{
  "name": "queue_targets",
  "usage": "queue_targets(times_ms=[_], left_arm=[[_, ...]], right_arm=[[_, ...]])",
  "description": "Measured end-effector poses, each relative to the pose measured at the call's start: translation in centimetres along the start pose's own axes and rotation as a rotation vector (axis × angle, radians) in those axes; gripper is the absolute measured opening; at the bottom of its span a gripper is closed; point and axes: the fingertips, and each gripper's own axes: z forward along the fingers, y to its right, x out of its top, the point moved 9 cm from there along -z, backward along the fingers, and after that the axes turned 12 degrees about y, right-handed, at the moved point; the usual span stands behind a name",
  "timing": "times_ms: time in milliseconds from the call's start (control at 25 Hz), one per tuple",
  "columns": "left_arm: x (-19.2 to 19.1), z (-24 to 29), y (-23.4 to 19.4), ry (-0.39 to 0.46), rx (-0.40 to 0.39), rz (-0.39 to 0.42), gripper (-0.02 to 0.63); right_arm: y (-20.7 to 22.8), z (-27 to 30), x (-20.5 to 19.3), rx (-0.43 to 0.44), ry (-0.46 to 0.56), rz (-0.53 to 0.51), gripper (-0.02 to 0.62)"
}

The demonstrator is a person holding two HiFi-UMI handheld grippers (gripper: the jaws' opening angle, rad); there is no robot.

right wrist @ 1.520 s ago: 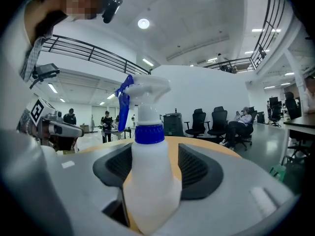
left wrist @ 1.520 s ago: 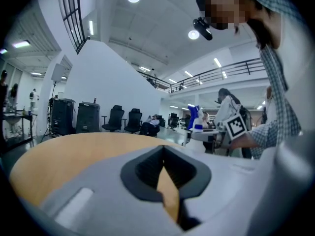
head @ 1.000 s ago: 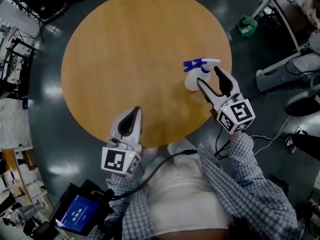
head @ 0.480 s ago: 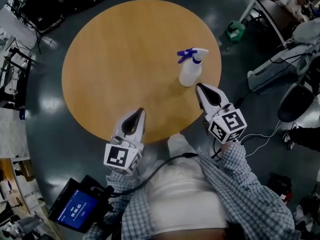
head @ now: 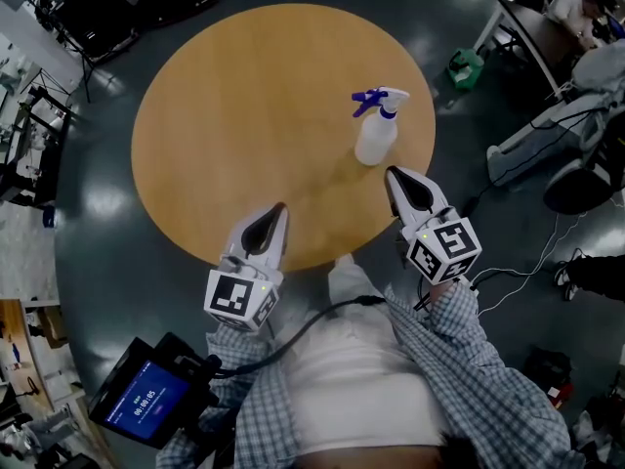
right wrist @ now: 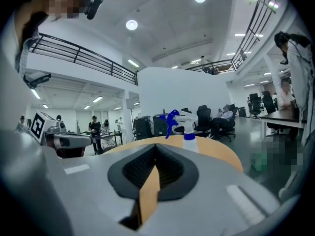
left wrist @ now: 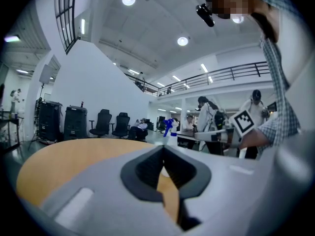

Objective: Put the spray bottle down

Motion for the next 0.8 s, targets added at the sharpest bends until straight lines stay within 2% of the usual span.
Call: queue_targets(times_ms=[800], left_arm=[[-0.82, 0.12, 0.38, -0.014, -0.048, 0.025, -0.001]], right_arm=[[-0.12, -0.31, -0.63, 0.002, -0.02, 0.009, 0.003]])
